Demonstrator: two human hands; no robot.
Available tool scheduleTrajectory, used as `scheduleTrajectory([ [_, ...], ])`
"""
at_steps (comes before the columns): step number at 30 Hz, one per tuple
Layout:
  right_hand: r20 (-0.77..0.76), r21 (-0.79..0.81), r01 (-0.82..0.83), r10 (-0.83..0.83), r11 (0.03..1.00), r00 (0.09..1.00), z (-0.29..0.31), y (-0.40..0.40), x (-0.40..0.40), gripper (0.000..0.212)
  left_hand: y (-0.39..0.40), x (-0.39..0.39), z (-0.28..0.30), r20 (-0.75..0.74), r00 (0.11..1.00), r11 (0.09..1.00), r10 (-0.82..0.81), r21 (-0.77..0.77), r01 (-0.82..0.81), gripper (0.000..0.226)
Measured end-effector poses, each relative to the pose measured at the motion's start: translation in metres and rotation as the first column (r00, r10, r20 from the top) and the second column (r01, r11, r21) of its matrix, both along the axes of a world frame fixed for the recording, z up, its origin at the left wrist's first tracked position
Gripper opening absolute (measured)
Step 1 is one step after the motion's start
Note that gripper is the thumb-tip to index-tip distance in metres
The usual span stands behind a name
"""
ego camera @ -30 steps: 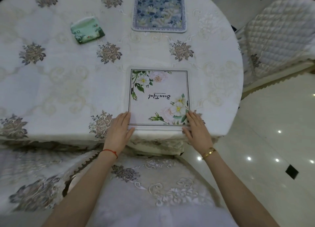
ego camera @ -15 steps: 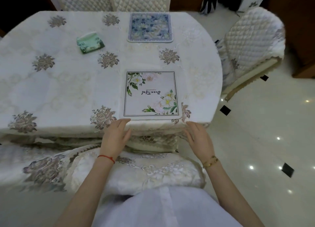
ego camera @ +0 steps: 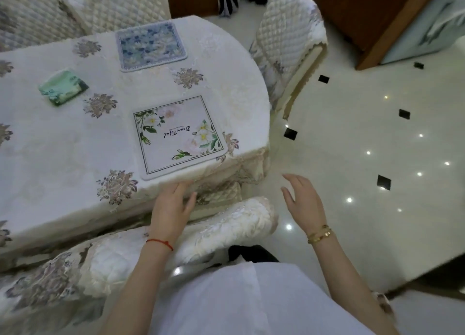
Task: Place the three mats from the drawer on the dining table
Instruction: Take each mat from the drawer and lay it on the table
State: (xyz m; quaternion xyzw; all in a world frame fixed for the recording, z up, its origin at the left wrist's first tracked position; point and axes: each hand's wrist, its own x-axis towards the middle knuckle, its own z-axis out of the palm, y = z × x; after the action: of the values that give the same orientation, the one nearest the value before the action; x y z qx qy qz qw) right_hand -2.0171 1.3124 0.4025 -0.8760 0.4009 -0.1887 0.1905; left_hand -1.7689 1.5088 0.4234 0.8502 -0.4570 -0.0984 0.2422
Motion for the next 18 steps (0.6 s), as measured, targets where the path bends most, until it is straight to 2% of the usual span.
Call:
scheduleTrajectory([
  [9, -0.036, 0.086, 0.318, -0.316, 0.944, 0.948, -0.005, 0.065, -0.078, 0.03, -0.025, -0.024, 0.001, 0.008, 0.945, 0.945, -0.327, 0.029, 0.326, 0.03],
  [18, -0.025, 0.11, 0.485, -0.486, 0.868, 0.874, -0.006, 0.04, -0.138, 0.029, -0.109, -0.086, 0.005, -0.03, 0.87, 0.87, -0.492, 0.027, 0.493, 0.025],
])
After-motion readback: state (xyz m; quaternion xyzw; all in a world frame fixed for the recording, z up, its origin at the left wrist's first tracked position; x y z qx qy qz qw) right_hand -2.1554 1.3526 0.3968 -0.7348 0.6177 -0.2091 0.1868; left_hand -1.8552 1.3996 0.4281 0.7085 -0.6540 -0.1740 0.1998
